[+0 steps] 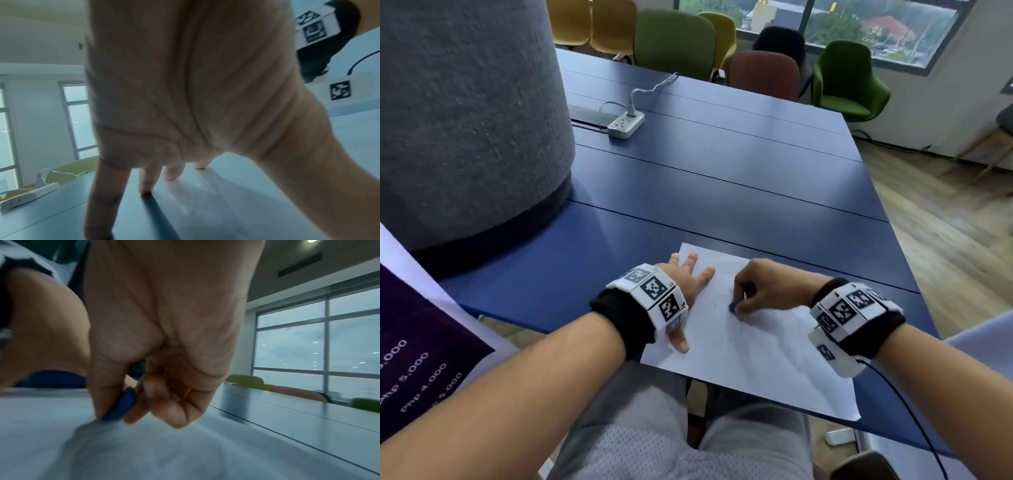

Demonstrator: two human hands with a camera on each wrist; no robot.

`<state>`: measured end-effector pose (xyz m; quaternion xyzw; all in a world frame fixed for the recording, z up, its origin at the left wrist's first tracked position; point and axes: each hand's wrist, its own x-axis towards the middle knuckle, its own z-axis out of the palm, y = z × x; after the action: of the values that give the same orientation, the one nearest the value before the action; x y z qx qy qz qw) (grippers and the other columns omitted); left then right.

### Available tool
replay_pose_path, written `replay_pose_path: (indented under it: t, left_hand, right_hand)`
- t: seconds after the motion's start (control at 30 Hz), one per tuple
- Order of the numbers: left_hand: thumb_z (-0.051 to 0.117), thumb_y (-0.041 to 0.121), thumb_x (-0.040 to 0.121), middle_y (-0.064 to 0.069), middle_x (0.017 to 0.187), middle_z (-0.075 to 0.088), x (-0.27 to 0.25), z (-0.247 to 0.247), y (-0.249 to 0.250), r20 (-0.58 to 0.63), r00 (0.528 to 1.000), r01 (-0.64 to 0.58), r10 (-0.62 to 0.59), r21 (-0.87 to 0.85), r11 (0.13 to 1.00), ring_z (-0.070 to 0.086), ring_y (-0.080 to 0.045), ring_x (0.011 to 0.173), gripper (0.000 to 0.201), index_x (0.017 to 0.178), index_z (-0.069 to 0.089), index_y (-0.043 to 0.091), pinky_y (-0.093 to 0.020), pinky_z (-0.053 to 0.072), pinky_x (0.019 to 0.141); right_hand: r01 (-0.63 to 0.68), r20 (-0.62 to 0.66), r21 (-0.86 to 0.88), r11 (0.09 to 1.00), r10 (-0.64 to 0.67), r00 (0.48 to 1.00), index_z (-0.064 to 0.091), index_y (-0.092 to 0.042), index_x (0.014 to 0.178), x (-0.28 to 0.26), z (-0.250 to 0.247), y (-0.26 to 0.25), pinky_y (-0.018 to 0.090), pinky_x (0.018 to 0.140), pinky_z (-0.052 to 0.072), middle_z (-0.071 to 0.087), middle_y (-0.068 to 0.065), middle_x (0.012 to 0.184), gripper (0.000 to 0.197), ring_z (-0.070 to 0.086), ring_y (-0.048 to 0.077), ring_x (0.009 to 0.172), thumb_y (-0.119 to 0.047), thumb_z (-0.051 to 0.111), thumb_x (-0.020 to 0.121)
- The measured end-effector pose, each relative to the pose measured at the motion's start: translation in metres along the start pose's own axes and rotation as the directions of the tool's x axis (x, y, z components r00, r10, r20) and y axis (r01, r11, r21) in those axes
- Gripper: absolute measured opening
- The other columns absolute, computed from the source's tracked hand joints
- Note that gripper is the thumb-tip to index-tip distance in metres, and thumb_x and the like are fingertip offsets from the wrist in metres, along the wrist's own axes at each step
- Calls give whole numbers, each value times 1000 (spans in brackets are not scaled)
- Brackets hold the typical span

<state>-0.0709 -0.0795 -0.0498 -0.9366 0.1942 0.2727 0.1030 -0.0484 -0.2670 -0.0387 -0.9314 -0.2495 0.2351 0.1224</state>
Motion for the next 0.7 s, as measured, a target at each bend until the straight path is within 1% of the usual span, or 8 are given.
replay_pose_path:
  t: [0.1,0.2,0.27,0.37,0.43,0.53,0.57,0.7]
  left_hand:
    - [89,51,57,-8,162,-20,0,1,-1,-8,1000,-5,5,-3,1000,-9,-35,149,146,153,-19,30,-53,27,114]
    - [90,52,56,-8,162,-18,1,2,-1,-22,1000,-5,5,4,1000,-7,-35,149,147,154,-17,30,-52,30,112]
    - [90,51,56,-9,162,-18,1,3,-1,-25,1000,-6,6,4,1000,-6,-35,150,146,154,-16,30,-52,32,112]
    - [90,51,55,-9,162,-18,1,4,-1,-28,1000,2,-2,4,1000,-6,-35,150,147,154,-16,30,-52,33,111]
    - [90,51,55,-9,162,-18,1,4,-2,-28,1000,2,-2,-3,1000,-6,-35,150,147,154,-16,30,-53,33,111]
    - [90,51,56,-9,162,-18,0,2,-1,-22,1000,-12,12,-1,1000,-6,-36,149,146,154,-17,30,-52,32,112]
    - [90,51,56,-9,162,-18,0,3,-1,-25,1000,-11,11,1,1000,-6,-36,149,146,154,-17,30,-52,32,112]
    - [90,51,56,-9,162,-17,0,1,0,-25,1000,4,-4,12,1000,-6,-36,149,146,153,-17,30,-52,33,110]
  right_hand:
    - [-64,-157,14,998,66,985,67,-16,77,18,-8,17,16,51,38,56,-9,66,13,51,9,61,-27,74,80]
    - [-109,-218,31,994,113,969,66,-15,77,26,-9,26,22,54,39,55,-9,69,13,54,16,67,-27,72,81]
    - [-78,-209,22,997,81,974,65,-16,76,24,-4,22,22,53,39,55,-8,69,13,53,15,65,-26,71,81]
    - [14,-114,-8,1000,-15,993,63,-19,73,20,3,12,19,52,39,56,-9,64,14,50,8,57,-27,72,81]
    - [-4,-136,-27,1000,0,991,65,-20,75,25,-3,13,21,55,41,56,-10,65,13,51,8,58,-29,72,81]
    - [-80,-240,17,997,82,967,65,-19,78,33,-8,21,27,61,44,57,-8,72,12,56,16,69,-28,70,81]
    - [-81,-249,17,997,83,965,64,-19,77,34,-5,20,28,62,46,58,-7,74,11,57,17,71,-28,69,82]
    - [-34,-197,-30,999,27,980,61,-22,77,31,2,13,26,59,42,54,-12,70,13,53,13,65,-31,68,83]
